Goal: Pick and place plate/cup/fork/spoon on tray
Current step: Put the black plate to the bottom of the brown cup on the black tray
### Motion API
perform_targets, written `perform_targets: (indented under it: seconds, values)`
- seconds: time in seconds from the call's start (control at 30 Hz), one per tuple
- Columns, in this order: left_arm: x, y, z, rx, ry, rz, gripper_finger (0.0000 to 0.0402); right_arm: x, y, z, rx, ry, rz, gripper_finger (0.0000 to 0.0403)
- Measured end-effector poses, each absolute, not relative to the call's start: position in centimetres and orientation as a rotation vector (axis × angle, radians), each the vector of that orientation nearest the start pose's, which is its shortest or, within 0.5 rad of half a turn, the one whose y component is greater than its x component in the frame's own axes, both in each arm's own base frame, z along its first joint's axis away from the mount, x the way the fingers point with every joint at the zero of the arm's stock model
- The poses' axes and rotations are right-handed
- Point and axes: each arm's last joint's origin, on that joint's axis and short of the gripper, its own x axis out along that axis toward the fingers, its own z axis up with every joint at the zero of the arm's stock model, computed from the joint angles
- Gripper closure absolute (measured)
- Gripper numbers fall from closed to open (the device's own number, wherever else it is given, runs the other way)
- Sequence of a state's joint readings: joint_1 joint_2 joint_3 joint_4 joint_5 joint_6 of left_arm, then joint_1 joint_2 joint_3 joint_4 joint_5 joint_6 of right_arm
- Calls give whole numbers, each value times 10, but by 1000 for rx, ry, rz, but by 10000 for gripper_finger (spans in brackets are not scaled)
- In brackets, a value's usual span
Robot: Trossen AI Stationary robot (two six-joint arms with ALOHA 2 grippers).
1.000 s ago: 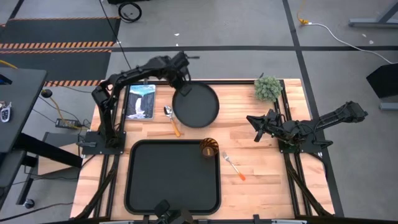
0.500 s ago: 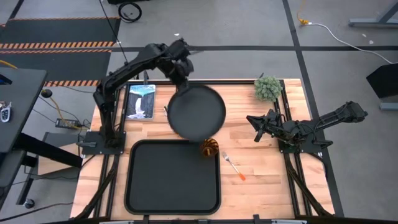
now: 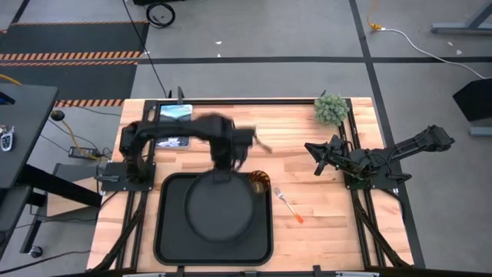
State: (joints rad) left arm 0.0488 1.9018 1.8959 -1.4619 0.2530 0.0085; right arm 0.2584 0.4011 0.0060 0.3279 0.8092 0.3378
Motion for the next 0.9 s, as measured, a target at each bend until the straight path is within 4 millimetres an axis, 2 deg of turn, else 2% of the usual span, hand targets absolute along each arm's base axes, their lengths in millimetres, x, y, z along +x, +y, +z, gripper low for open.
perform_targets:
  seconds: [0.1,0.2,0.4,0.6,0.9]
  values:
    - [356,-20,287,-180,1561,-168,391,115,9,162,295,-35,-554,375]
    - [346,-46,265,-169,1570,-151,391,115,9,162,295,-35,-554,375]
    - [315,-74,250,-251,1475,-98,391,115,9,162,295,-36,-554,375]
    - [297,-75,236,-413,1298,46,391,115,9,162,297,-40,-554,375]
    - [285,-69,198,-650,1256,258,387,115,9,163,302,-48,-553,375]
